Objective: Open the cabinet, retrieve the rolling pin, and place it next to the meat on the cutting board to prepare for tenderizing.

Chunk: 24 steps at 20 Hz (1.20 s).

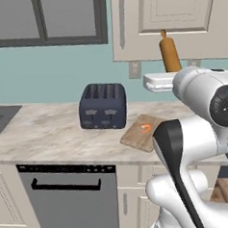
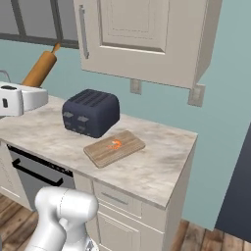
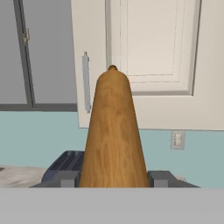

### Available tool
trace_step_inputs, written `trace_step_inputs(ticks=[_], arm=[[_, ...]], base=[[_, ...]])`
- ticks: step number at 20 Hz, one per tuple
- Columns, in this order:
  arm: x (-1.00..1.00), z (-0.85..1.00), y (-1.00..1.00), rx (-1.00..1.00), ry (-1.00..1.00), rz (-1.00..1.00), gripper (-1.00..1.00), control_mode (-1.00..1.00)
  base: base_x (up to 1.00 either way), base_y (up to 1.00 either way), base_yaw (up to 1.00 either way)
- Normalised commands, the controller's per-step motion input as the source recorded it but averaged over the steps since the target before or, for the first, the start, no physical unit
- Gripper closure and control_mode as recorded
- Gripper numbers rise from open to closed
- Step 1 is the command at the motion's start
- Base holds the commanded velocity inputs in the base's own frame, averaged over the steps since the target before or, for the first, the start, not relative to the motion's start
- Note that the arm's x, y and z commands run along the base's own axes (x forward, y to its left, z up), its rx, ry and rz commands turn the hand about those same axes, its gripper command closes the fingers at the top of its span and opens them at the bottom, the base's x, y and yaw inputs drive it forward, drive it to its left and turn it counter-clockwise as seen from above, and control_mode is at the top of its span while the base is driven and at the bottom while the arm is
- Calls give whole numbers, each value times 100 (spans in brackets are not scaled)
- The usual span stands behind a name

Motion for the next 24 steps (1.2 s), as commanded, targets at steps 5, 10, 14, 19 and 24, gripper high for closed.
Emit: trace_step_inputs(ticks=[5, 10, 14, 19, 24], arm=[[0, 0, 0, 0, 0, 0, 100, 100], [0, 0, 0, 0, 0, 0, 100, 100], [-17, -5, -3, 0, 0, 0, 100, -100], [-24, -29, -2, 1, 7, -2, 100, -100], [0, -32, -14, 8, 16, -9, 100, -100]], base=[[0, 0, 2], [0, 0, 3], [0, -1, 0], [0, 0, 0], [0, 0, 0]])
